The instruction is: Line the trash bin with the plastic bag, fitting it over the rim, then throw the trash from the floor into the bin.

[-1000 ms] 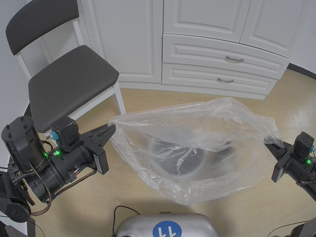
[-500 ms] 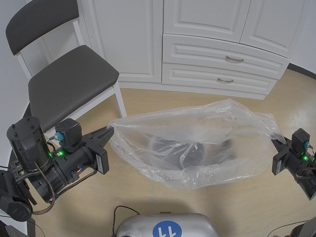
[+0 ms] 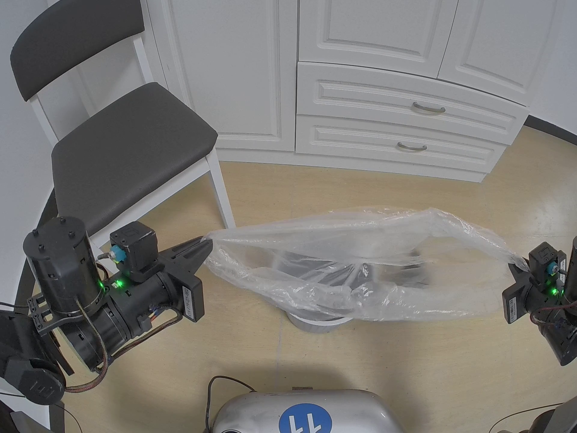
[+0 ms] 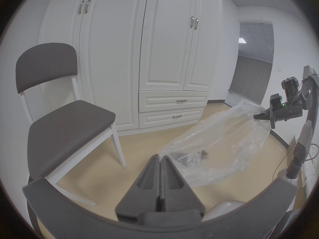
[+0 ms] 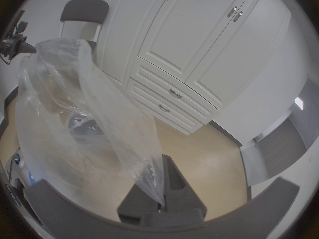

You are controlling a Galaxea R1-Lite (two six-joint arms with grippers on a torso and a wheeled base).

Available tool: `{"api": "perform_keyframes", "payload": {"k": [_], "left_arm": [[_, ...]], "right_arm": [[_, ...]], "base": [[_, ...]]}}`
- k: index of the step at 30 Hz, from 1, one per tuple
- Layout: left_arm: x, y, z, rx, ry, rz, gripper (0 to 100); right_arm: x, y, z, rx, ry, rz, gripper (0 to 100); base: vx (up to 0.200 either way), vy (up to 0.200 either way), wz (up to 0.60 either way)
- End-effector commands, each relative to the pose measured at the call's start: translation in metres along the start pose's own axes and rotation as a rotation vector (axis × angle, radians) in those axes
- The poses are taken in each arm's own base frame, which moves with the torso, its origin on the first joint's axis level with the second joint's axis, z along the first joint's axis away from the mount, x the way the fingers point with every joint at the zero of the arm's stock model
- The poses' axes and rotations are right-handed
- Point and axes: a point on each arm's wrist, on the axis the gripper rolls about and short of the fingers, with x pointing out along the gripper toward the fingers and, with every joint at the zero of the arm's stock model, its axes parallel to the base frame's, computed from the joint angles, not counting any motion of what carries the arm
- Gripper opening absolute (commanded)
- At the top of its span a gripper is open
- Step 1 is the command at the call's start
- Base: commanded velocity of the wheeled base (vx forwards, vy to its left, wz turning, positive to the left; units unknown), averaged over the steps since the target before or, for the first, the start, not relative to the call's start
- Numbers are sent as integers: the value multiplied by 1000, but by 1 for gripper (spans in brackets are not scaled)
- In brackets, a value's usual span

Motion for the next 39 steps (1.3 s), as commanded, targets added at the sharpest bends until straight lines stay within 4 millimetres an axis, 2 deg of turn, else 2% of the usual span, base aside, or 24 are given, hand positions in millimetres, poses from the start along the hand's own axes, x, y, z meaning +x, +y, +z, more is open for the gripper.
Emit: {"api": "perform_keyframes", "payload": {"k": [1,11,16,20,25,28,29,32,35,36,39], "left_arm": [[2,-1,-3,3,13,-1,0],[6,-2,-7,6,33,-2,0],[7,-2,-9,7,34,-4,0],[5,-1,-9,21,27,-7,0],[4,0,-7,16,-10,-14,0],[4,0,-7,15,-17,-23,0],[3,-2,-5,19,-66,-110,0],[8,-6,-3,35,-94,-241,0],[9,-7,-4,37,-95,-267,0],[20,-14,-2,32,-116,-325,0],[29,-28,-4,25,-160,-366,0]], "right_arm": [[3,-4,-4,-31,52,-56,0],[5,-5,-5,-42,71,-83,0],[5,-6,2,29,-18,-51,0],[-3,-10,3,53,-167,61,0],[-10,-19,5,-49,-345,193,0],[-10,-19,7,-62,-368,210,0],[-9,-18,14,-106,-464,316,0],[-7,-13,19,-128,-538,449,0],[-6,-11,20,-127,-550,476,0],[-2,-5,22,-134,-570,565,0],[5,7,20,-88,-533,650,0]], "base": [[0,0,0],[0,0,0],[0,0,0],[0,0,0],[0,0,0],[0,0,0],[0,0,0],[0,0,0],[0,0,0],[0,0,0],[0,0,0]]}}
